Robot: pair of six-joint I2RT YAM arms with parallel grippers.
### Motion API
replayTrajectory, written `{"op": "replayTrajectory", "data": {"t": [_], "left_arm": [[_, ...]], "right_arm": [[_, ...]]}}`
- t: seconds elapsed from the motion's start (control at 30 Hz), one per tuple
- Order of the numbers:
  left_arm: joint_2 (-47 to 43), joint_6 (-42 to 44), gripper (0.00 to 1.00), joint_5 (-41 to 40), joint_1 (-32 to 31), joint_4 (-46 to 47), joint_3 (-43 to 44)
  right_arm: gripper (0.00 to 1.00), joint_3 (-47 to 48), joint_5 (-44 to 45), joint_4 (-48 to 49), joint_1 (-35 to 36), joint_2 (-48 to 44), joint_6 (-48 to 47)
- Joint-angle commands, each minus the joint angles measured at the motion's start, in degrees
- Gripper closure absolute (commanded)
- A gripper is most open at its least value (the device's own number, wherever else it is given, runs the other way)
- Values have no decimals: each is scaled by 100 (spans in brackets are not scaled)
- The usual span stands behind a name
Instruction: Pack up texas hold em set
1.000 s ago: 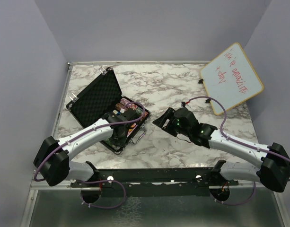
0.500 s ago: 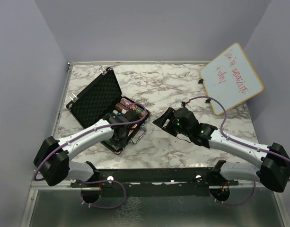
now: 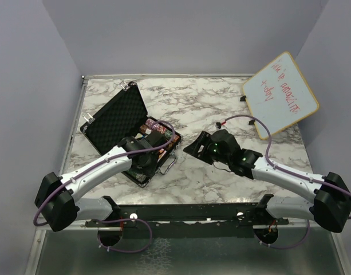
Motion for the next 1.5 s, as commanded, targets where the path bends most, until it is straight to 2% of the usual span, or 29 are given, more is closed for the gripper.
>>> {"op": "replayTrajectory", "data": {"t": [0.0, 0.1, 0.13, 0.2, 0.3, 0.43, 0.6, 0.83, 1.17, 1.47], "left_arm": [[-474, -97, 50, -437, -45, -42, 383], [-767, -167, 48, -656, -40, 0, 602], [-883, -194, 46, -753, -46, 38, 676], [-1174, -264, 42, -966, -48, 166, 826], [-1660, -318, 36, -1245, -43, 433, 993], [-2341, -317, 27, -1562, -47, 934, 1036], [-3009, -154, 22, -1584, -47, 1554, 861], [-3234, -74, 18, -1684, -42, 1696, 684], [-3239, 24, 17, -1741, -44, 1696, 605], [-3241, 17, 17, -1759, -46, 1698, 559]], "right_arm": [[37, -166, -1000, 798, -23, 205, -674], [56, -235, -2061, 1746, -9, 546, -1018], [59, -261, -2404, 2107, 13, 692, -990], [64, -235, -2793, 2695, 173, 1042, -914], [69, 5, -2885, 3221, 539, 1565, -879], [72, 368, -2966, 3969, 932, 2322, -673], [73, 1122, -2917, 3779, 1217, 3158, -641], [75, 1763, -2878, 3407, 1327, 3997, -374], [76, 1994, -2800, 3086, 1338, 4523, -245], [76, 1829, -2720, 3020, 1345, 4796, -143]]}}
